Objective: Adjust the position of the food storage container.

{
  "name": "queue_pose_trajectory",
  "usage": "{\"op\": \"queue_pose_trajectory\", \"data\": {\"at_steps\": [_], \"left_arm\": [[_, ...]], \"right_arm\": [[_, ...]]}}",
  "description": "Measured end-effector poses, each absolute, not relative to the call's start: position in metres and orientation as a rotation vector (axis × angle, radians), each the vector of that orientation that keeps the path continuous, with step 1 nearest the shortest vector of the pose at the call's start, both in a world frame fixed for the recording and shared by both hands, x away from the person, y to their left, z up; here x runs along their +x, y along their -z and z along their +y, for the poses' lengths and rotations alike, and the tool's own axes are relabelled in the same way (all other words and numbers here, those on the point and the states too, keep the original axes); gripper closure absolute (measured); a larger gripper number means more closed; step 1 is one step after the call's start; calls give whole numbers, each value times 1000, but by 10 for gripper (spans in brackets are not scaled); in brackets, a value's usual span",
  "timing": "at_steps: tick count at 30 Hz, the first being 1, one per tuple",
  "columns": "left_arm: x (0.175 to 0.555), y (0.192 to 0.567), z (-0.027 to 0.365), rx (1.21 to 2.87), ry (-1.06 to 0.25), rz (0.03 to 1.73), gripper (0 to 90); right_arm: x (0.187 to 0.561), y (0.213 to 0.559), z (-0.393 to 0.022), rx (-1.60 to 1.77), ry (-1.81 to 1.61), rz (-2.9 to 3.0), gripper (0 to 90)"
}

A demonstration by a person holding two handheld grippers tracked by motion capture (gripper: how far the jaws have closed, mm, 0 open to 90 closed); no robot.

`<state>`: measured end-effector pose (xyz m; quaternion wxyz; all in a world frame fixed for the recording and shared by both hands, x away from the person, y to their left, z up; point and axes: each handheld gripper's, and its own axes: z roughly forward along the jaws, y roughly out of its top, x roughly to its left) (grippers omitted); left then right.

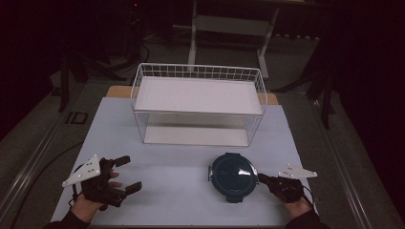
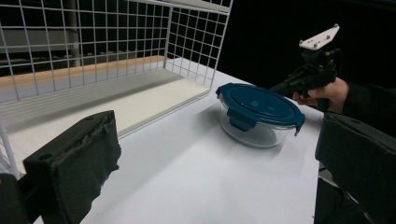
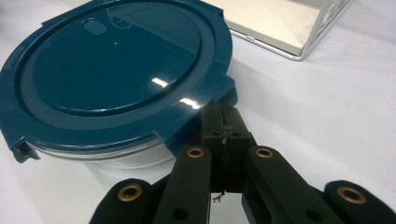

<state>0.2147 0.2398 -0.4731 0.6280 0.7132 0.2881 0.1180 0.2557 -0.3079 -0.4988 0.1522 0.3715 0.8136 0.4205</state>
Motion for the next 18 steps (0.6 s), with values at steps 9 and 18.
{"op": "queue_pose_trajectory", "data": {"at_steps": [9, 18], "left_arm": [[215, 473, 240, 1632, -269, 661, 2], [215, 474, 238, 1640, -265, 657, 2]], "right_arm": [[249, 497, -307, 1049, -1213, 2345, 900], [254, 499, -302, 1079, -1242, 2333, 900]]}}
